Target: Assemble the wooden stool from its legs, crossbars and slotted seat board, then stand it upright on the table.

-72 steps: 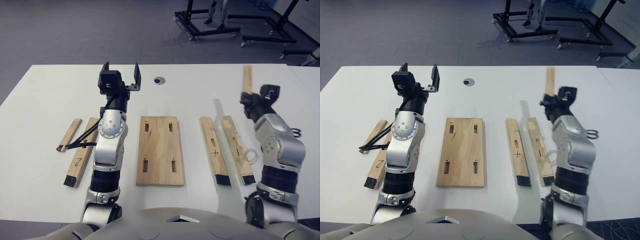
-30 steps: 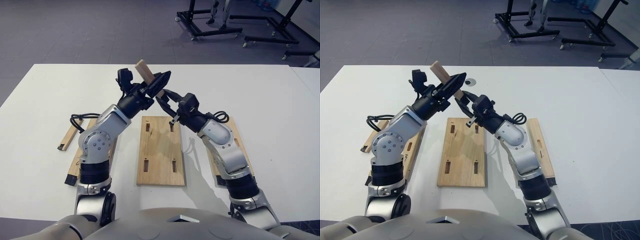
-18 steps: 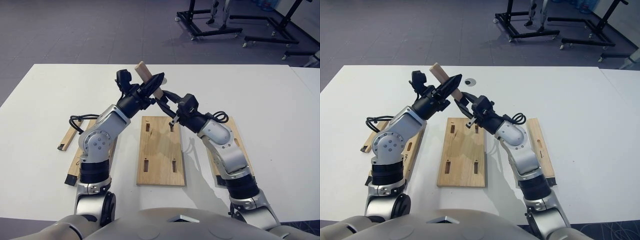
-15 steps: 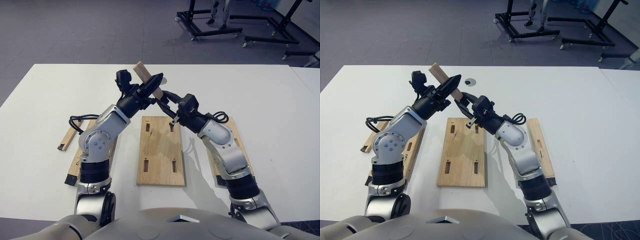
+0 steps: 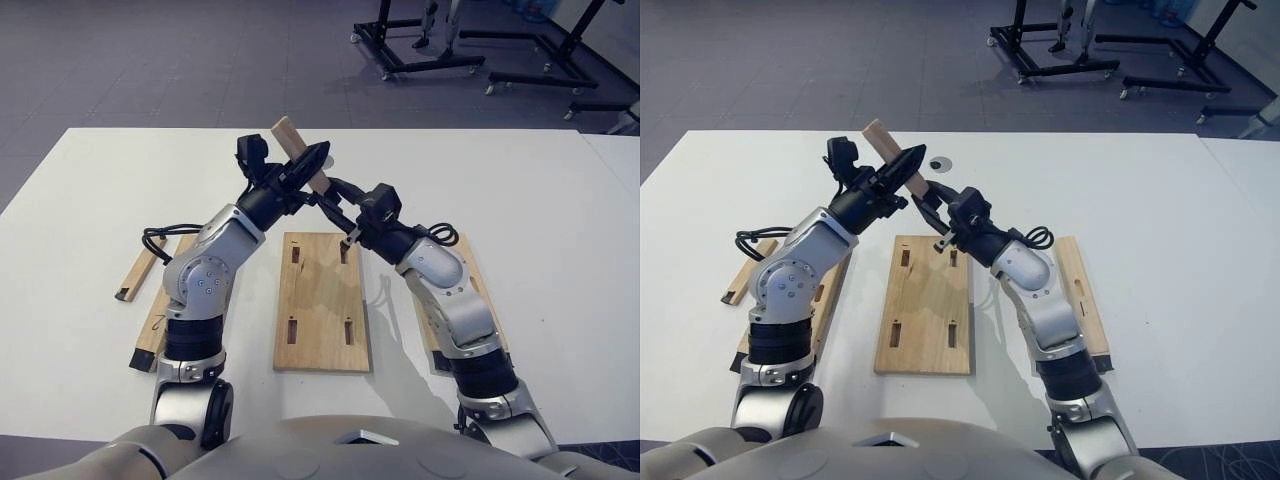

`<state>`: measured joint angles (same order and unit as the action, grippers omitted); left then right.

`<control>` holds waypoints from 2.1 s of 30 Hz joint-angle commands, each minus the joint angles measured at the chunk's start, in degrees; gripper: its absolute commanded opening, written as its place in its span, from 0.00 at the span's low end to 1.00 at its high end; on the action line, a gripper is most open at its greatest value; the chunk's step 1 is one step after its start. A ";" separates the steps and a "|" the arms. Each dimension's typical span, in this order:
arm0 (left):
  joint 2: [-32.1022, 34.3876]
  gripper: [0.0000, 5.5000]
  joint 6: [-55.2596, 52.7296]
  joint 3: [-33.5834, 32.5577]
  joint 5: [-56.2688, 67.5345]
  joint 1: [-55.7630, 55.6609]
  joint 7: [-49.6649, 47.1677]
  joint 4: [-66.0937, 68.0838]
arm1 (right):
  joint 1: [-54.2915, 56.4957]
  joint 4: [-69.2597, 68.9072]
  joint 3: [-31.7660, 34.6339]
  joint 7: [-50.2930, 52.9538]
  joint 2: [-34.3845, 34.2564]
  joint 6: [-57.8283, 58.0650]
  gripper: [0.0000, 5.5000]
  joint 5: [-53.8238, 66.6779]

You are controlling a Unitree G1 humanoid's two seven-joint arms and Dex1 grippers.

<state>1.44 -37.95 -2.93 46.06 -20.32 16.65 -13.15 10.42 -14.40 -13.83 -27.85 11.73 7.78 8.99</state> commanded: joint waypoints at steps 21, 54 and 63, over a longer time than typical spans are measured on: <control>14.74 0.07 12.70 0.94 -25.65 16.27 -1.79 -9.46 | 2.69 -0.92 20.21 14.21 -2.31 13.55 0.49 9.80; 12.14 0.07 27.11 -7.13 -38.61 42.95 -7.45 -19.74 | 4.03 7.42 20.84 19.18 -0.86 12.30 0.49 3.03; 16.43 0.07 19.83 -15.02 -25.50 38.63 -0.81 -18.05 | 0.36 5.23 18.86 22.07 -4.24 9.76 0.49 0.76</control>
<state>16.86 -16.23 -17.10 18.48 17.79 14.11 -32.16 12.22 -7.95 5.48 -6.57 8.16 18.24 10.59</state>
